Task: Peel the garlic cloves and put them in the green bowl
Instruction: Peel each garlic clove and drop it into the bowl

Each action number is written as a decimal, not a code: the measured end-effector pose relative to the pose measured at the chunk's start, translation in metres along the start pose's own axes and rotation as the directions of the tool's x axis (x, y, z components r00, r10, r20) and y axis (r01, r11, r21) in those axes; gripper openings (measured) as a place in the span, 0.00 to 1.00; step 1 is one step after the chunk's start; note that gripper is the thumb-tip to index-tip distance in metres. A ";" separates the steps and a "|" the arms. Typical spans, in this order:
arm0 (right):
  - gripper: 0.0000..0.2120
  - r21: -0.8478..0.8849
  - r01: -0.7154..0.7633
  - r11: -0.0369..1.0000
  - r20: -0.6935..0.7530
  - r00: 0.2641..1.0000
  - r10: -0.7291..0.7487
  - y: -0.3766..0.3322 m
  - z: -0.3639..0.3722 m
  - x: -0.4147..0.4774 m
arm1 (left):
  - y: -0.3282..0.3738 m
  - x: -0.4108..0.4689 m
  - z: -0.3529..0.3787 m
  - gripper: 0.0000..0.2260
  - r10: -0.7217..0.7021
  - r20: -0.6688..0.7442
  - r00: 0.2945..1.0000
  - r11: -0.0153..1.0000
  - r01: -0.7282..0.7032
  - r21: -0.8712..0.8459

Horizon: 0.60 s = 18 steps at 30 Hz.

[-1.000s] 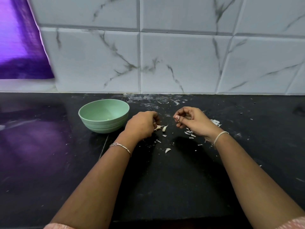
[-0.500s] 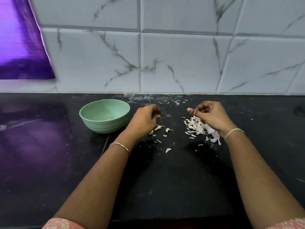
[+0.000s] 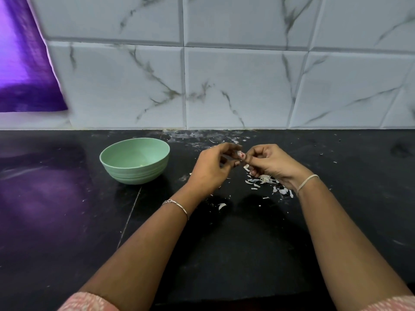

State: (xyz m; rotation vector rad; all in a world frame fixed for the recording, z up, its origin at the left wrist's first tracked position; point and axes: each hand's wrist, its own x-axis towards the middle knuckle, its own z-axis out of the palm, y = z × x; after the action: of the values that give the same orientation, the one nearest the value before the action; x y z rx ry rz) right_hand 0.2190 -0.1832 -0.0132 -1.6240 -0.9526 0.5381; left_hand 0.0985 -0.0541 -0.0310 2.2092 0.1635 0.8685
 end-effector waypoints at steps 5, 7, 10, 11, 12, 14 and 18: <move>0.12 0.061 -0.080 0.995 0.122 0.990 0.072 -0.003 -0.002 -0.003 | 0.002 0.001 -0.006 0.07 -0.007 0.045 0.999 1.000 0.008 -0.021; 0.12 0.060 -0.097 0.994 0.128 0.988 0.089 -0.003 -0.001 -0.004 | 0.003 0.000 -0.011 0.05 0.010 0.052 0.999 1.000 -0.009 -0.019; 0.11 0.066 -0.103 0.993 0.128 0.987 0.094 -0.003 -0.001 -0.005 | 0.004 0.001 -0.019 0.03 -0.001 0.050 0.999 1.000 0.002 -0.009; 0.11 0.071 -0.103 0.992 0.128 0.987 0.093 -0.003 -0.002 -0.005 | 0.001 0.001 -0.021 0.02 -0.016 0.038 0.999 1.000 0.015 0.027; 0.11 0.076 -0.100 0.992 0.126 0.988 0.090 -0.003 -0.002 -0.005 | -0.003 0.002 -0.024 0.02 -0.027 0.033 0.999 0.994 0.024 0.110; 0.10 0.101 -0.081 0.992 0.112 0.991 0.070 -0.002 -0.003 -0.004 | -0.014 0.003 -0.029 0.06 -0.057 0.077 0.995 0.936 0.026 0.350; 0.03 0.137 -0.037 0.990 0.069 0.997 0.028 -0.003 -0.002 -0.003 | -0.023 -0.002 -0.034 0.07 -0.133 0.148 0.980 0.837 0.031 0.546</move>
State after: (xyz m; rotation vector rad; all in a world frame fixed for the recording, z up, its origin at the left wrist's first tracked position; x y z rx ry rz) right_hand 0.2177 -0.1868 -0.0099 -1.5074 -0.9190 0.6695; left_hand 0.0781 -0.0183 -0.0307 2.7717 0.4634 0.6140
